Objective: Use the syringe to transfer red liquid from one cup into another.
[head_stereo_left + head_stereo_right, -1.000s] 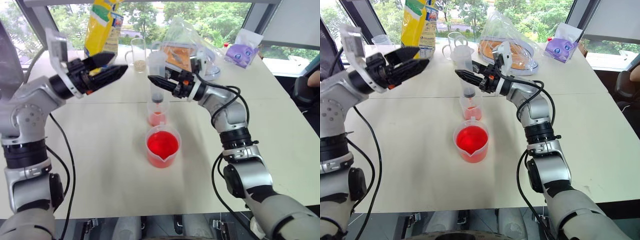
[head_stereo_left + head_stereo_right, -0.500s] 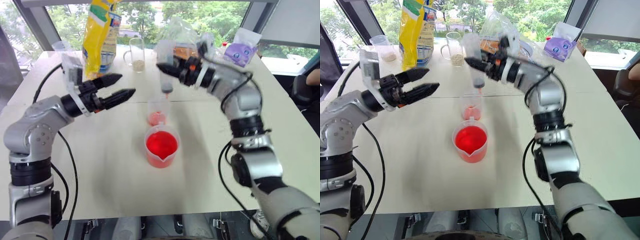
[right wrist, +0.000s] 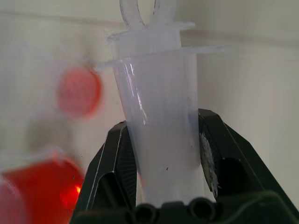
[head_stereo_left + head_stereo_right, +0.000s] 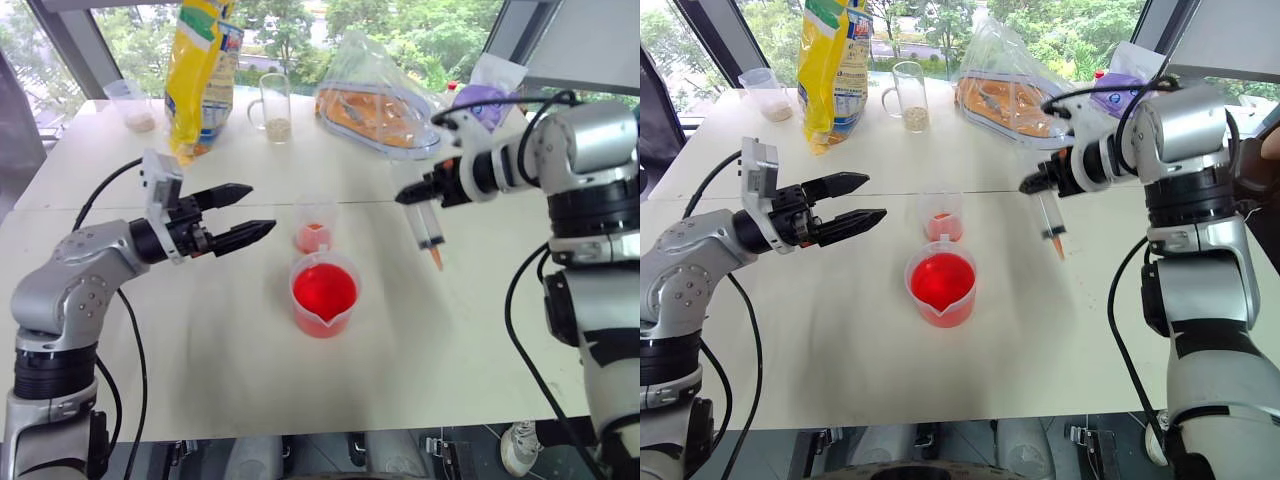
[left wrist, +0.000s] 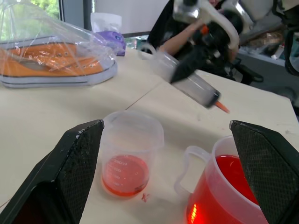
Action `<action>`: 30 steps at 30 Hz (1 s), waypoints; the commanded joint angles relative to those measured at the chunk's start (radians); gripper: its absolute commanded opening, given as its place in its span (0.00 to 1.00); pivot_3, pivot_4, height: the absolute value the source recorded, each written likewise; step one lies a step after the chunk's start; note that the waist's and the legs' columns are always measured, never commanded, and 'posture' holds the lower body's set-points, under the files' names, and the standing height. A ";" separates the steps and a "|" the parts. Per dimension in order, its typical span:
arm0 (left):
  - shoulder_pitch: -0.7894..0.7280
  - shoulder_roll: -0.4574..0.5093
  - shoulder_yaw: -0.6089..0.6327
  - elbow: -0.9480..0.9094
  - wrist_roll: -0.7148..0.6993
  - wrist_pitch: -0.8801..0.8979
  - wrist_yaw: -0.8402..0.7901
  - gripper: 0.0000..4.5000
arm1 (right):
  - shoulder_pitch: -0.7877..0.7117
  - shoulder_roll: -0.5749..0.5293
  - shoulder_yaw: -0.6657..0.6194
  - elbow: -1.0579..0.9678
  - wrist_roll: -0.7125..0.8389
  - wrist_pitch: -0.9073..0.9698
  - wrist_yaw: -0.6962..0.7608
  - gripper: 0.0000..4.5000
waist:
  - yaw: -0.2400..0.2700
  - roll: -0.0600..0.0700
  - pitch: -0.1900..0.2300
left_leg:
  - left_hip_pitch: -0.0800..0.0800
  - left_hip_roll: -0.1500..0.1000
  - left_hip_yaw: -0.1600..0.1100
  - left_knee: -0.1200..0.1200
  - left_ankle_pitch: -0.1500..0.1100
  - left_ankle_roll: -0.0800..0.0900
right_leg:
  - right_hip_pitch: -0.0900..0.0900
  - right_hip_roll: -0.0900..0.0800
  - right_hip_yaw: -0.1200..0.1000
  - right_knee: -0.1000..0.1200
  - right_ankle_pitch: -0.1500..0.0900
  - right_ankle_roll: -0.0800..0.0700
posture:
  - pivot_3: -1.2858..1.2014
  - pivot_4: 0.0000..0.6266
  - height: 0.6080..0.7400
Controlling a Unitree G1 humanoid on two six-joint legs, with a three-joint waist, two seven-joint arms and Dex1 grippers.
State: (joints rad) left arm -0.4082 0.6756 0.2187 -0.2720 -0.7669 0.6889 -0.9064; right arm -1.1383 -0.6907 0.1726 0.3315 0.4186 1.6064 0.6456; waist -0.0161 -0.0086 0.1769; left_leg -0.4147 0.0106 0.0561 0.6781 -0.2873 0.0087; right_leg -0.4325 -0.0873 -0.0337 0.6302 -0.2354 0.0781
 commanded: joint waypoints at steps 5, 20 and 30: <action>0.023 0.023 0.008 -0.062 -0.013 0.000 0.006 0.99 | 0.142 -0.044 -0.007 -0.087 0.091 0.008 -0.114 0.33 | 0.001 0.000 0.000 | -0.001 0.000 0.000 0.001 0.000 0.000 | 0.000 0.002 0.000 0.000 0.002 0.003 | 0.52 0.24 1.00; 0.074 0.090 0.027 -0.100 -0.057 0.045 -0.009 1.00 | 0.172 -0.113 -0.082 -0.326 0.286 0.008 -0.187 0.98 | 0.003 0.000 0.000 | -0.001 0.001 0.000 0.002 0.000 0.001 | 0.000 0.008 -0.001 0.000 0.002 0.005 | 0.52 0.24 1.00; 0.127 0.166 0.097 -0.149 -0.124 0.098 -0.006 1.00 | 0.411 -0.361 -0.304 -0.725 0.415 -0.285 0.178 0.98 | 0.006 -0.001 0.000 | -0.002 0.001 -0.002 0.003 -0.001 0.001 | 0.000 0.009 -0.002 -0.001 0.002 0.006 | 0.52 0.24 1.00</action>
State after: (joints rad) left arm -0.2835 0.8247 0.2716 -0.3827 -0.8640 0.7817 -0.9115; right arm -0.7412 -1.0204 -0.0773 -0.3445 0.8222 1.3877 0.7692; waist -0.0096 -0.0092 0.1769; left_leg -0.4173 0.0119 0.0542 0.6812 -0.2877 0.0101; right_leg -0.4321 -0.0789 -0.0354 0.6295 -0.2339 0.0838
